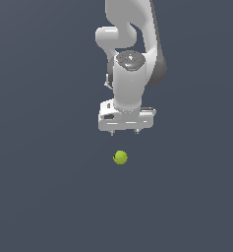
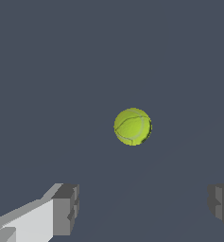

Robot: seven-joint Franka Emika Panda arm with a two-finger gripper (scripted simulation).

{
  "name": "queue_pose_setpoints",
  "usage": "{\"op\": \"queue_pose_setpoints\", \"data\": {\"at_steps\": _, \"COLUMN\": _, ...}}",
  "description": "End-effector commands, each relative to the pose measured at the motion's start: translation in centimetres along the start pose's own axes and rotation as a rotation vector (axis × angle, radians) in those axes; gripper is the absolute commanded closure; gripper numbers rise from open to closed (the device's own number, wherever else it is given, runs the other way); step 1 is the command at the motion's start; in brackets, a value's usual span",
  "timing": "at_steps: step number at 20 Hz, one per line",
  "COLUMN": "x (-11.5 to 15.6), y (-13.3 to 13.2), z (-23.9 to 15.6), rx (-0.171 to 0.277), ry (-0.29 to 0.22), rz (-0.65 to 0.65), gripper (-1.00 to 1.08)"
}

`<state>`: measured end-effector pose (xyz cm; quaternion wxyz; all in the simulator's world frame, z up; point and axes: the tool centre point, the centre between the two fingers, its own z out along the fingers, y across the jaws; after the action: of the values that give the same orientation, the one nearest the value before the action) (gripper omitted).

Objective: Pick up the object and move it to a goal position.

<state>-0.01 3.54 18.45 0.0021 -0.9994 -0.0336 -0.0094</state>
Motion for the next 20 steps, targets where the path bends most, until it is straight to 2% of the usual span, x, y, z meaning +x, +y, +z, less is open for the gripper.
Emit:
{"op": "queue_pose_setpoints", "data": {"at_steps": 1, "x": 0.0, "y": 0.0, "z": 0.0, "rx": 0.0, "ry": 0.0, "rz": 0.0, "gripper": -0.92}}
{"op": "queue_pose_setpoints", "data": {"at_steps": 4, "x": 0.0, "y": -0.6, "z": 0.0, "rx": 0.004, "ry": -0.002, "rz": -0.006, "gripper": -0.92}}
{"op": "queue_pose_setpoints", "data": {"at_steps": 11, "x": -0.4, "y": -4.0, "z": 0.1, "rx": 0.025, "ry": -0.015, "rz": -0.035, "gripper": -0.92}}
{"op": "queue_pose_setpoints", "data": {"at_steps": 20, "x": -0.1, "y": -3.6, "z": 0.7, "rx": 0.021, "ry": -0.015, "rz": -0.067, "gripper": -0.92}}
